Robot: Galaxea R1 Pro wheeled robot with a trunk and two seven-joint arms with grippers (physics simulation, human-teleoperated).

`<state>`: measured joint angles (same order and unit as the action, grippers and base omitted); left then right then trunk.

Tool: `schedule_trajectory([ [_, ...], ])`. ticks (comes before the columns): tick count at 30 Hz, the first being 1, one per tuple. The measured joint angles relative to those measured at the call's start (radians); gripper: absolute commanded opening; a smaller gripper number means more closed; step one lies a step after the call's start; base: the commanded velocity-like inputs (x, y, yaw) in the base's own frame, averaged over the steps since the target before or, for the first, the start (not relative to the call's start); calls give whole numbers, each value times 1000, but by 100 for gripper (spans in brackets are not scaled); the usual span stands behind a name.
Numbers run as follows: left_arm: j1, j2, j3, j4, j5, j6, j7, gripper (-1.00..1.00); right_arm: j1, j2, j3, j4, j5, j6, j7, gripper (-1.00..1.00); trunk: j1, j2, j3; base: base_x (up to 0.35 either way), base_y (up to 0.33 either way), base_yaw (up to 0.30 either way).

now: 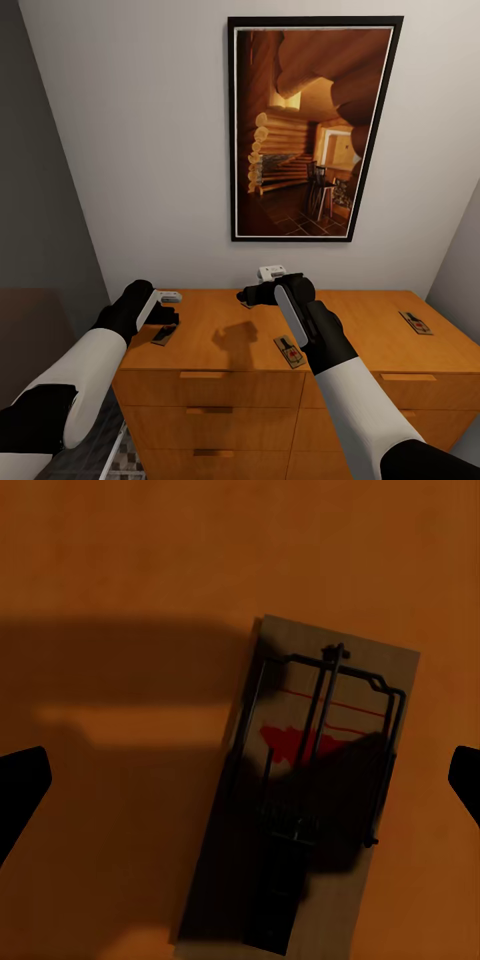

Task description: Take the four mousetraps from the cabinet in the bathroom and place them on the bathroom floor. Make sure all four end up on the same floor surface, and ensure that at least two of them are either under or directly next to the same bathroom sink.

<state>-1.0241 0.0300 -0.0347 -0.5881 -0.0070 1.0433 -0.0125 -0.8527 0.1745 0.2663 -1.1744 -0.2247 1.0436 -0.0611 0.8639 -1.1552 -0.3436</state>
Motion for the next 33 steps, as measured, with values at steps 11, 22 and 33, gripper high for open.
schedule_trajectory([
  [11, 0, 0, 0, 0, 1, 0, 1, 100, -1, 0, 0, 0, 0, 0, 0, 100, 0, 0, 0, 0, 0, 0],
  [22, 0, -1, -1, 0, 2, 0, 8, 100, -1, 0, 0, 0, 0, 0, 0, 100, 0, 0, 0, 0, 0, 0],
  [33, 0, -17, -4, 0, -2, 0, 17, 100, -2, 0, 0, 0, 0, 0, 0, 100, 34, -63, -28, 0, 0, 0],
])
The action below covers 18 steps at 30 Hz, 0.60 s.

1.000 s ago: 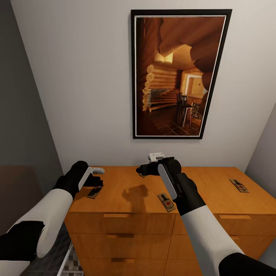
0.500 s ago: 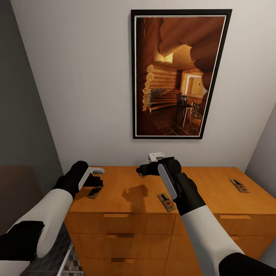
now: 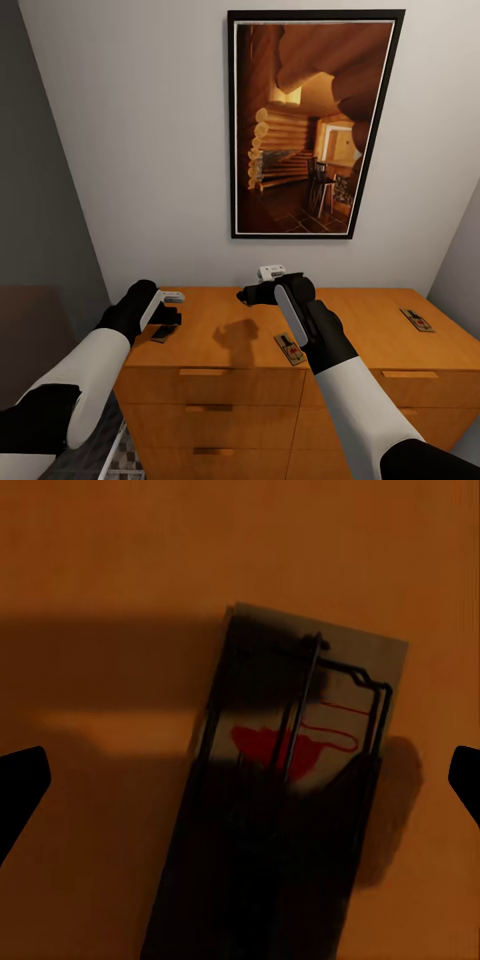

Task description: Take the four mousetraps from the cabinet in the bathroom and place them on the bathroom floor. Make sure all four end up on the same floor surface, and ensure that at least two of them are either under or directly next to the same bathroom sink.

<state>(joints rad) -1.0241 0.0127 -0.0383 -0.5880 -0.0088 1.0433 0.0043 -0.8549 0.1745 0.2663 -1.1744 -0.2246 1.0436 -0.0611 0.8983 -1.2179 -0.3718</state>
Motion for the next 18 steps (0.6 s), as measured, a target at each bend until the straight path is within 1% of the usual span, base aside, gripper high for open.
schedule_trajectory([
  [8, -1, -4, -1, 0, 1, 0, 3, 100, 0, 0, 0, 0, 0, 0, 0, 100, 31, -56, -25, 0, 0, 0],
  [18, -1, -14, -5, -3, -25, 0, 7, 100, -7, 0, 0, 0, 0, 0, 0, 100, 31, -57, -25, 0, 0, 0],
])
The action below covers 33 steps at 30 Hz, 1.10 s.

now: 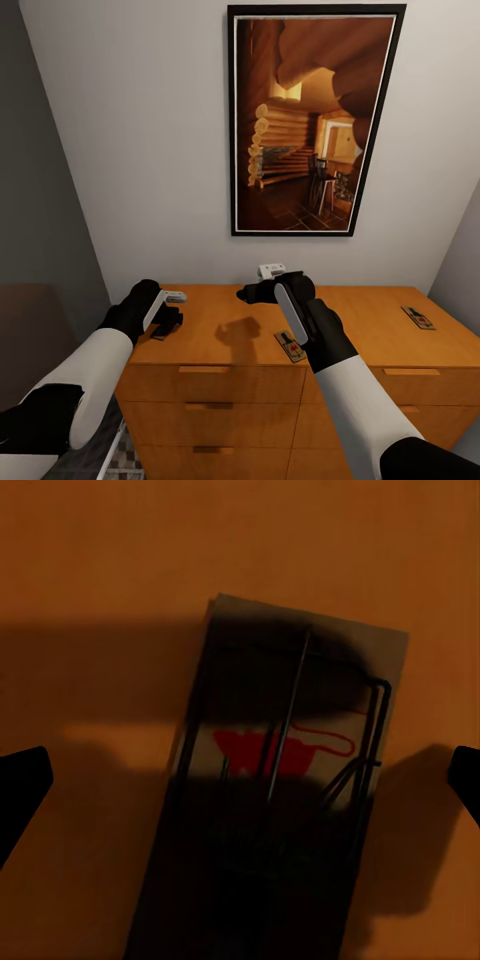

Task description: Take the four mousetraps from the cabinet in the bathroom and place them on the bathroom floor. Make sure all four end up on the same floor surface, and ensure that at least two of them are either under or directly next to the same bathroom sink.

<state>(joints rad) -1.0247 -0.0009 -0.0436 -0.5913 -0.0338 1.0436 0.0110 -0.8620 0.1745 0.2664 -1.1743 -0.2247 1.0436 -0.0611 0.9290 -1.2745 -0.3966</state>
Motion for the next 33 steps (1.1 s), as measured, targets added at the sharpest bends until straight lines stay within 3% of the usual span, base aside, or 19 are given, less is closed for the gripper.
schedule_trajectory([
  [3, 0, -1, -1, -1, -4, 0, 0, 100, -1, 0, 0, 0, 0, 0, 0, 100, 0, 0, 0, 0, 0, 0],
  [10, 1, -3, 0, -28, 26, 0, -2, 100, -3, 0, 0, 0, 0, 0, 0, 100, 27, -49, -22, 0, 0, 0],
  [29, 1, -4, 0, -29, 23, 0, -4, 100, -4, 0, 1, 0, 0, 0, 0, 100, 27, -49, -22, 0, 0, 0],
  [33, 1, -3, 0, -44, 35, 0, -6, 100, -4, 0, 2, 0, 0, 0, 0, 100, 42, -77, -34, 0, 0, 0],
])
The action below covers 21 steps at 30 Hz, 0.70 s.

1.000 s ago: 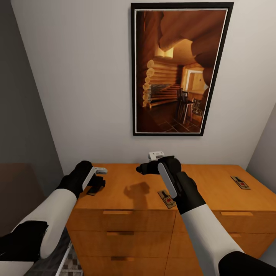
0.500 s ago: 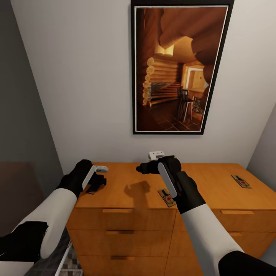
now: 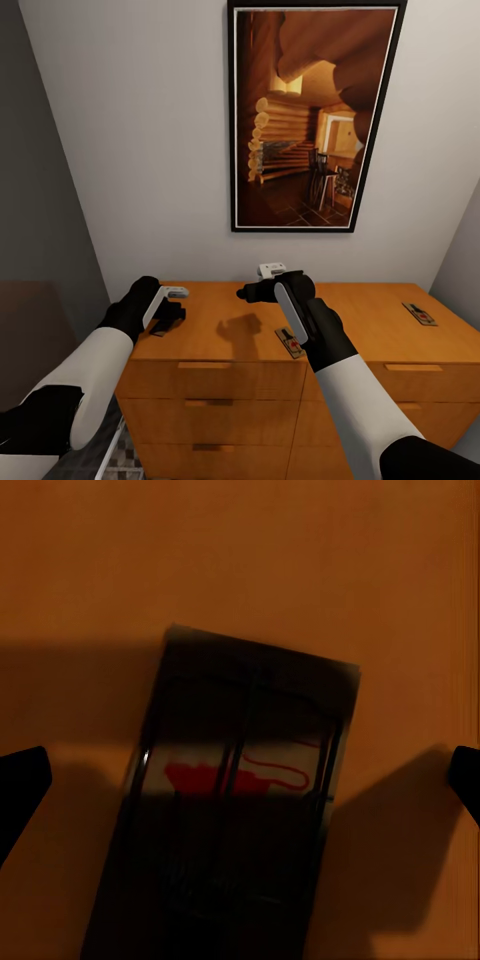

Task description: Take the four mousetraps from the cabinet in the bathroom and place them on the bathroom floor. Make sure all four end up on the same floor surface, and ensure that at least two of them are either under or directly next to the same bathroom sink.

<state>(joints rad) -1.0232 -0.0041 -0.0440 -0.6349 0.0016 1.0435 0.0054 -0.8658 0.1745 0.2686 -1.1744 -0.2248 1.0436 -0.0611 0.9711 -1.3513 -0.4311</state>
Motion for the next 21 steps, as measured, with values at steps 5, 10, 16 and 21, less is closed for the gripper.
schedule_trajectory([
  [5, 0, 0, 1, -20, 5, 0, -3, 100, 0, 0, 0, 0, 0, 0, 0, 100, 19, -35, -16, 0, 0, 0],
  [10, 0, 0, 2, -25, 2, 0, -6, 100, 0, 0, 1, 0, 0, 0, 0, 100, 23, -42, -19, 0, 0, 0],
  [16, 0, 1, 3, -24, 4, 0, -8, 100, 0, 0, 1, 0, 0, 0, 0, 100, 23, -42, -19, 0, 0, 0],
  [21, 0, 2, 3, -24, 4, 0, -9, 100, 0, 0, 1, 0, 0, 0, 0, 100, 23, -42, -19, 0, 0, 0],
])
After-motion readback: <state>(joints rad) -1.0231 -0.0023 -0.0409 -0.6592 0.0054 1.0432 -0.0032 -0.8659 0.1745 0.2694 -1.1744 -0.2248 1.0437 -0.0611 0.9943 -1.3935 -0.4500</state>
